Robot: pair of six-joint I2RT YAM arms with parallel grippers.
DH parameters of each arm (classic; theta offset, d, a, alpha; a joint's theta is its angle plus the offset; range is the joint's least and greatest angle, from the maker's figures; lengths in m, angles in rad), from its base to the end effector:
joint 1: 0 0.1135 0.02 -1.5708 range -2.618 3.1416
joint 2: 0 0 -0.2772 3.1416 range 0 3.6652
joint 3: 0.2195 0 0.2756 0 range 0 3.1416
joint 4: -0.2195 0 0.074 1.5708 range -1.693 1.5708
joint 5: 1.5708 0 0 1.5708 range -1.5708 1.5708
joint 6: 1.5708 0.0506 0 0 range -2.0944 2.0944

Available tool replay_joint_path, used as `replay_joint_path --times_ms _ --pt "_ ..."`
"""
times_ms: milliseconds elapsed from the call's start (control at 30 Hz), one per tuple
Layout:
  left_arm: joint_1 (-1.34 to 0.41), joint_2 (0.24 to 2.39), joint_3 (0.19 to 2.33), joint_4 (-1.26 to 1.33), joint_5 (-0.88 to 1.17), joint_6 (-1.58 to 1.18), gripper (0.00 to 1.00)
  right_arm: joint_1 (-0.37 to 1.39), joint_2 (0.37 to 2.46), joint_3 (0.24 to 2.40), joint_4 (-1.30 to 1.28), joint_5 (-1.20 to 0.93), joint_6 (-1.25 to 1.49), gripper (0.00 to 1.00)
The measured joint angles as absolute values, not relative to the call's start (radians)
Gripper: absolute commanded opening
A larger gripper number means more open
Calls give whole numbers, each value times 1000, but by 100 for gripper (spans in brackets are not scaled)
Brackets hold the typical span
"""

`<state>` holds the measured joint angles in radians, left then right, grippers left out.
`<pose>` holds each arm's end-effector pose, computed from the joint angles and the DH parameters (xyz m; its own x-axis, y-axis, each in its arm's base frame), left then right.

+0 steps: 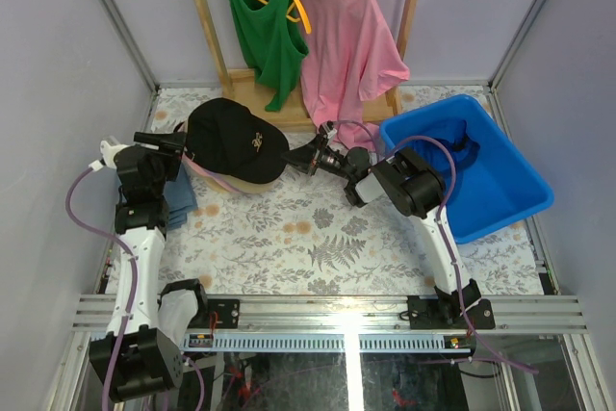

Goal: Stack the hats
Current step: Stack the hat on the hat.

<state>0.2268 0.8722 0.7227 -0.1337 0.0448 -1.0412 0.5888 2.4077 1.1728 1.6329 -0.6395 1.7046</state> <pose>0.2307 0.0509 0.3102 0.0201 -0.8801 -0.4743 -0.3273 0.4424 -0.8350 0.3797 0.2899 0.1094 -0.9381 0.3298 -0.1063 -0.1989 -0.2616 0.9445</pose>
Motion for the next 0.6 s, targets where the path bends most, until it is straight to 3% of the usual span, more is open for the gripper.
replay_joint_path --times_ms 300,600 --pt "230 920 764 -135 25 -1027 60 589 2408 1173 1634 -638 1713 4" --pt "249 1027 838 -142 20 -981 49 589 2408 1173 1635 -637 1720 4"
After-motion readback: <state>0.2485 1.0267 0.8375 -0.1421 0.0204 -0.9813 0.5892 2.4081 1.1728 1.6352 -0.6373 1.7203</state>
